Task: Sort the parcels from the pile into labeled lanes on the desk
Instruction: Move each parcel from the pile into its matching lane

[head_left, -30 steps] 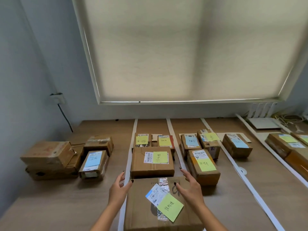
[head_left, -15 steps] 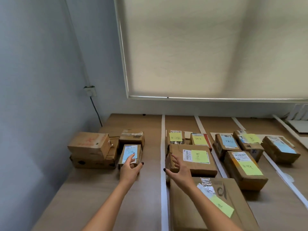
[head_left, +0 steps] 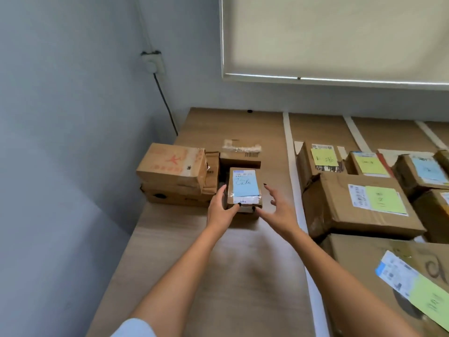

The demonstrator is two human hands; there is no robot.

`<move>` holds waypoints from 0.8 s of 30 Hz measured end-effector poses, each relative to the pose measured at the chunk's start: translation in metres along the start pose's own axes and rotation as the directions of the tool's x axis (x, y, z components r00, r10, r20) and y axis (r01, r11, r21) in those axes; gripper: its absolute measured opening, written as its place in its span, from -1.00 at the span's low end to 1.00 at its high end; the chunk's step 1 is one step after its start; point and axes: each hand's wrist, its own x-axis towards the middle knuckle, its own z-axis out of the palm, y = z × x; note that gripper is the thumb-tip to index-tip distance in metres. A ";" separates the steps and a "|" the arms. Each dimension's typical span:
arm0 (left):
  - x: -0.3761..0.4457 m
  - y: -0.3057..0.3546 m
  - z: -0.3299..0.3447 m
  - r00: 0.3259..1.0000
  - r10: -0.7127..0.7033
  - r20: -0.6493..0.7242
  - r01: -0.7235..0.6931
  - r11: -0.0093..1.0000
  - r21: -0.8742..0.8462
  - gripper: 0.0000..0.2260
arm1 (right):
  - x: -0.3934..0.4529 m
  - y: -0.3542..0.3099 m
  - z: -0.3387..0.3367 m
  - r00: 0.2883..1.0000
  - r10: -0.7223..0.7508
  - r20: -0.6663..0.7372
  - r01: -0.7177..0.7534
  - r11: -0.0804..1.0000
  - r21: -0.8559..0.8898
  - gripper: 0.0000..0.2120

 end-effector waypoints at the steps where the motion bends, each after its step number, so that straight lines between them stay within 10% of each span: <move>1: 0.010 -0.004 0.001 1.000 0.004 0.006 -0.004 1.000 0.002 -0.37 | 0.009 0.002 0.006 1.000 0.017 -0.016 -0.017 1.000 -0.007 -0.32; 24: 0.057 -0.014 0.040 0.999 -0.020 -0.038 0.008 0.957 -0.290 -0.42 | 0.061 0.025 0.049 0.984 0.177 -0.036 -0.154 0.925 0.349 -0.32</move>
